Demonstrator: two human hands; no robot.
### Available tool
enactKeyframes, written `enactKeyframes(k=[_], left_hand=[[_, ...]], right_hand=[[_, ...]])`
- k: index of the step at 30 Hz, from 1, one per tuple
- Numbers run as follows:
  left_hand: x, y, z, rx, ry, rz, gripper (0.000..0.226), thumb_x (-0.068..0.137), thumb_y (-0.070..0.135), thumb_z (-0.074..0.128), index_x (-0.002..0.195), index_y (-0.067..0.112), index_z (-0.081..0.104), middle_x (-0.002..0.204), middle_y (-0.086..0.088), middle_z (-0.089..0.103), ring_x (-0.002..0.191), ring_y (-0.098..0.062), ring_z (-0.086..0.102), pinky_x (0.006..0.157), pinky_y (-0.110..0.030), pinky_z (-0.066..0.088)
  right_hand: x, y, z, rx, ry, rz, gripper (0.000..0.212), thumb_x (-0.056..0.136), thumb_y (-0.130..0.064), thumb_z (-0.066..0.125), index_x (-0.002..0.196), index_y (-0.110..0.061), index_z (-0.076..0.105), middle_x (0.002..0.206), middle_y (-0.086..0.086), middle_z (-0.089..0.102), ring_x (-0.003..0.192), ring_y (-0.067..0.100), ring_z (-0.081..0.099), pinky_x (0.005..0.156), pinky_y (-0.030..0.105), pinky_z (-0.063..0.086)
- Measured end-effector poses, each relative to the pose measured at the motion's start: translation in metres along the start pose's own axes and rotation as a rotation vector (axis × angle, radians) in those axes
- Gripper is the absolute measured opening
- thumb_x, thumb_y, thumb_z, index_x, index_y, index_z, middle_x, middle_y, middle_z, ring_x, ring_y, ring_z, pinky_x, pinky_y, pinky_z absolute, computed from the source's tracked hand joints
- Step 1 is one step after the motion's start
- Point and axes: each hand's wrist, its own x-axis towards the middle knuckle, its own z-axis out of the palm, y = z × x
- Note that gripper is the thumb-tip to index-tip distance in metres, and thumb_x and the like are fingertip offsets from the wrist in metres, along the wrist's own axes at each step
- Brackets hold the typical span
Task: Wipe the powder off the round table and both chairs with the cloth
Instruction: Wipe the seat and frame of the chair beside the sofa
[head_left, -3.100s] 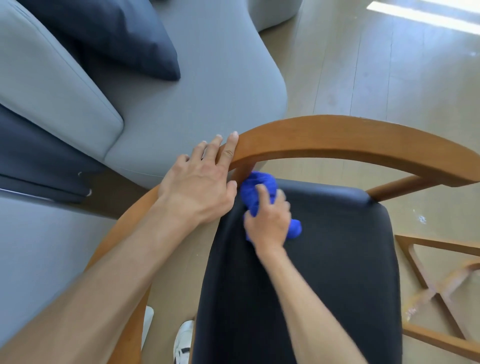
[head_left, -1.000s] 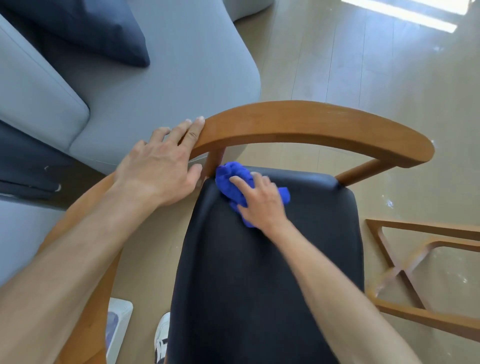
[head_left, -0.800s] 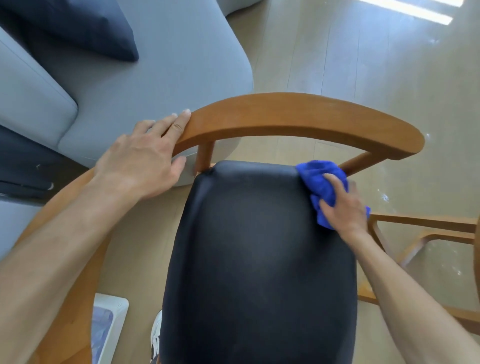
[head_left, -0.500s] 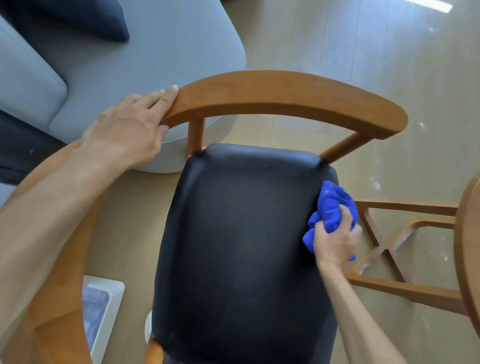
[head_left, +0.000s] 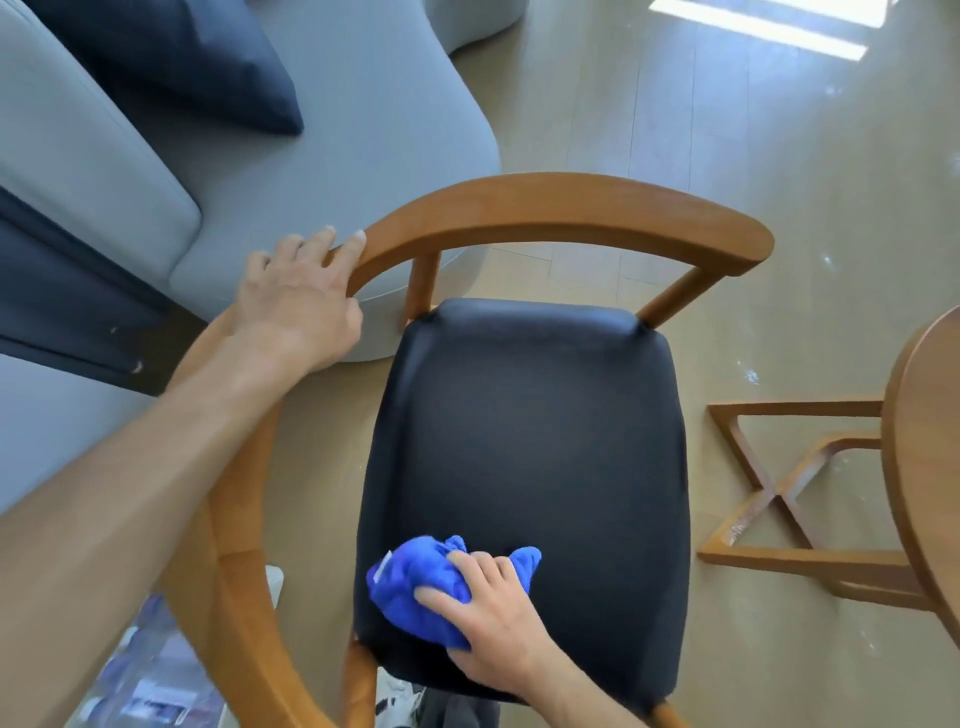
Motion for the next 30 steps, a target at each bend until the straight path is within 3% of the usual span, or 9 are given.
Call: enactKeyframes(k=[3, 7, 11, 13, 18, 21, 23, 27, 30], left_hand=[[-0.02, -0.008, -0.004, -0.01, -0.008, 0.001, 0.062, 0.094, 0.033, 0.044, 0.15, 0.024, 0.017, 0.155, -0.007, 0.025, 0.137, -0.031, 0.027, 0.111, -0.049, 0.025], [-0.046, -0.021, -0.007, -0.031, 0.036, -0.004, 0.061, 0.092, 0.031, 0.046, 0.147, 0.023, 0.021, 0.154, -0.008, 0.028, 0.136, -0.032, 0.03, 0.111, -0.052, 0.024], [-0.063, -0.02, -0.005, -0.056, 0.11, 0.014, 0.059, 0.089, 0.026, 0.047, 0.145, 0.018, 0.028, 0.151, -0.01, 0.033, 0.135, -0.031, 0.031, 0.113, -0.051, 0.021], [-0.066, -0.02, -0.005, -0.077, 0.133, 0.008, 0.057, 0.089, 0.022, 0.048, 0.143, 0.015, 0.031, 0.149, -0.011, 0.036, 0.135, -0.031, 0.031, 0.113, -0.05, 0.021], [-0.075, -0.013, -0.005, -0.105, 0.154, -0.017, 0.054, 0.088, 0.02, 0.05, 0.14, 0.008, 0.038, 0.146, -0.014, 0.039, 0.137, -0.034, 0.029, 0.117, -0.048, 0.016], [-0.097, 0.004, -0.006, -0.178, 0.171, -0.022, 0.05, 0.087, 0.018, 0.052, 0.136, 0.007, 0.046, 0.146, -0.016, 0.039, 0.14, -0.033, 0.027, 0.119, -0.045, 0.01], [-0.112, 0.018, -0.009, -0.304, 0.13, -0.033, 0.047, 0.088, 0.017, 0.052, 0.135, 0.009, 0.048, 0.144, -0.012, 0.041, 0.14, -0.029, 0.028, 0.119, -0.042, 0.014], [-0.136, 0.048, -0.028, -0.785, -0.196, -0.183, 0.034, 0.094, 0.025, 0.049, 0.128, 0.02, 0.052, 0.128, 0.002, 0.053, 0.12, -0.014, 0.046, 0.096, -0.028, 0.038], [-0.151, 0.071, -0.059, -1.015, -0.375, -0.15, 0.022, 0.091, 0.029, 0.054, 0.113, 0.03, 0.057, 0.108, 0.014, 0.061, 0.103, -0.005, 0.058, 0.08, -0.017, 0.04]], right_hand=[[-0.021, -0.008, -0.003, -0.033, -0.094, -0.006, 0.053, 0.062, -0.041, 0.064, 0.114, -0.038, 0.06, 0.129, 0.011, 0.056, 0.107, 0.033, 0.057, 0.092, 0.049, 0.046], [-0.005, -0.016, -0.022, 0.012, -0.053, 0.099, 0.05, 0.074, -0.045, 0.063, 0.124, -0.038, 0.059, 0.135, 0.011, 0.052, 0.114, 0.033, 0.055, 0.094, 0.047, 0.047], [0.01, -0.023, -0.019, -0.104, -0.269, 0.299, 0.083, 0.081, -0.046, 0.055, 0.152, -0.037, 0.013, 0.147, 0.006, 0.034, 0.126, 0.029, 0.039, 0.102, 0.04, 0.035], [0.017, -0.03, -0.012, -0.06, -0.314, 0.459, 0.092, 0.079, -0.044, 0.054, 0.153, -0.033, 0.002, 0.137, -0.001, 0.039, 0.12, 0.023, 0.039, 0.096, 0.035, 0.034], [0.03, -0.022, -0.027, 0.372, -0.237, 0.656, 0.073, 0.067, -0.03, 0.058, 0.137, -0.033, 0.037, 0.109, -0.015, 0.057, 0.1, 0.011, 0.054, 0.086, 0.03, 0.044], [0.027, -0.014, -0.06, 0.79, -0.075, 0.8, 0.063, 0.063, -0.029, 0.066, 0.122, -0.041, 0.048, 0.097, -0.023, 0.065, 0.088, -0.003, 0.061, 0.069, 0.017, 0.048], [0.028, -0.01, -0.088, 0.998, 0.066, 0.821, 0.055, 0.061, -0.029, 0.071, 0.113, -0.04, 0.055, 0.097, -0.02, 0.069, 0.091, 0.002, 0.066, 0.068, 0.018, 0.05], [0.034, -0.013, -0.156, 1.356, 0.285, 0.702, 0.048, 0.063, -0.025, 0.075, 0.109, -0.025, 0.063, 0.103, 0.003, 0.072, 0.094, 0.022, 0.068, 0.072, 0.03, 0.054], [0.035, -0.021, -0.209, 1.569, 0.336, 0.535, 0.05, 0.073, -0.014, 0.066, 0.123, -0.017, 0.058, 0.113, 0.013, 0.068, 0.099, 0.026, 0.066, 0.077, 0.035, 0.055]])
